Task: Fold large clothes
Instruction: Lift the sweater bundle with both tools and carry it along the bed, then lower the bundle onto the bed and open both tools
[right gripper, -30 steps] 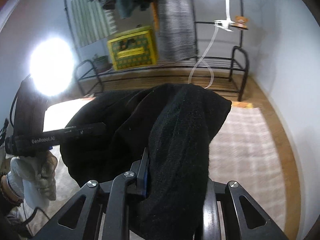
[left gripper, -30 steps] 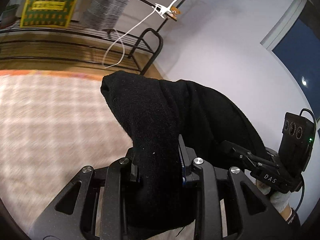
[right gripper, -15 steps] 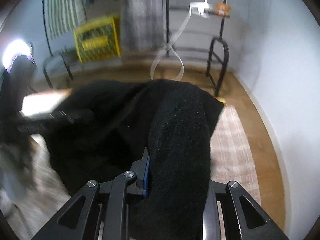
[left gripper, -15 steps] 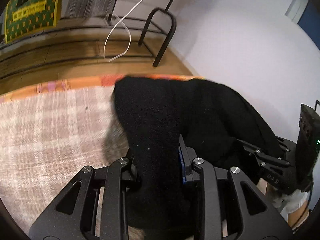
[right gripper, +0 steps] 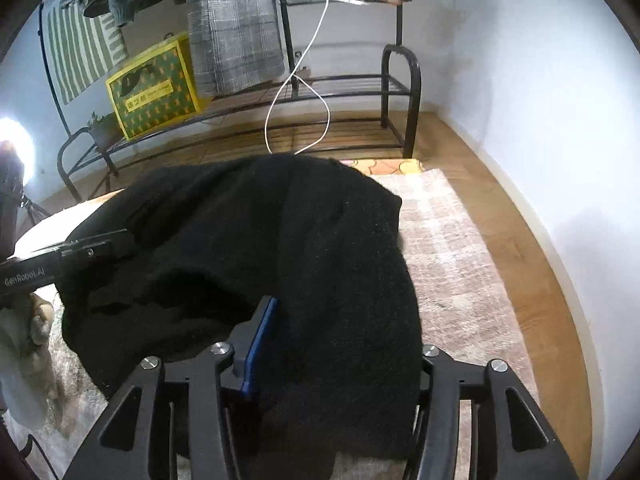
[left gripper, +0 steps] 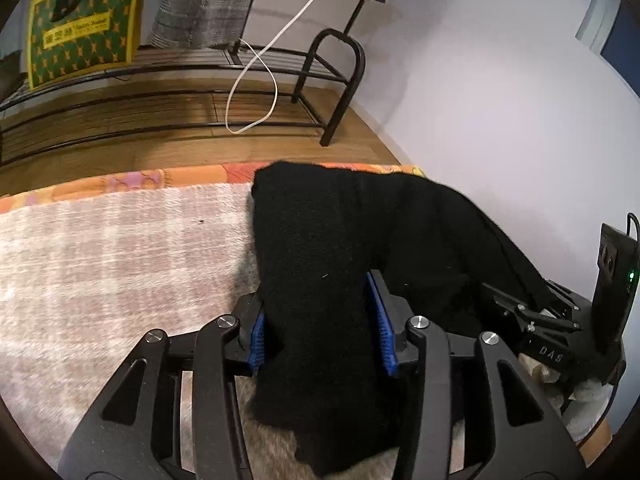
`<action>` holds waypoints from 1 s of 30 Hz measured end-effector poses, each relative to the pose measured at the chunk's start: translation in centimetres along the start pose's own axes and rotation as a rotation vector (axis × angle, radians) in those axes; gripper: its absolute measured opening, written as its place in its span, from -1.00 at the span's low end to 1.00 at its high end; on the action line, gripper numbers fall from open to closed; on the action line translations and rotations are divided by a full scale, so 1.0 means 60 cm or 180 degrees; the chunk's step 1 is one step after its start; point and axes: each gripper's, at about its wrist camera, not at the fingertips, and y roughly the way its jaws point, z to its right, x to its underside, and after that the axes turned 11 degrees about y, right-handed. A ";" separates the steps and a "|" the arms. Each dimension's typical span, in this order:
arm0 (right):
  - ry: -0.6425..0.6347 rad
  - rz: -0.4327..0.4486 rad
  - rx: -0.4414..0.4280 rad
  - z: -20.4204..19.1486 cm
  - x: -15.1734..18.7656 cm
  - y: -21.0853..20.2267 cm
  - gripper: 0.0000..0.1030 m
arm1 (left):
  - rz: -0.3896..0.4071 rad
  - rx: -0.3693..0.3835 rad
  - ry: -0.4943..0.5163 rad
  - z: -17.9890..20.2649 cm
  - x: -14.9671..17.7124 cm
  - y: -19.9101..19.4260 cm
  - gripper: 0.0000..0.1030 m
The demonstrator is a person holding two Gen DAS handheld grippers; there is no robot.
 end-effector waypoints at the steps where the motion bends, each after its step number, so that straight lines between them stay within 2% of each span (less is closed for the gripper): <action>1: -0.0028 0.0029 0.0003 -0.006 0.001 -0.009 0.08 | 0.0018 -0.0032 0.0033 0.003 -0.001 -0.008 -0.15; 5: -0.0062 0.0137 0.0056 -0.024 -0.002 -0.052 0.08 | 0.0104 -0.0094 0.0124 0.018 0.000 -0.065 -0.15; 11: -0.0023 0.0369 0.0042 -0.046 -0.014 -0.175 0.08 | 0.0332 -0.0166 0.0279 0.048 -0.009 -0.192 -0.15; 19: -0.0082 0.0712 -0.0055 -0.091 -0.012 -0.387 0.09 | 0.0717 -0.0286 0.0429 0.114 -0.013 -0.419 -0.15; 30: -0.0259 0.1219 -0.0239 -0.190 0.055 -0.718 0.13 | 0.1184 -0.0367 0.0692 0.219 0.036 -0.736 -0.15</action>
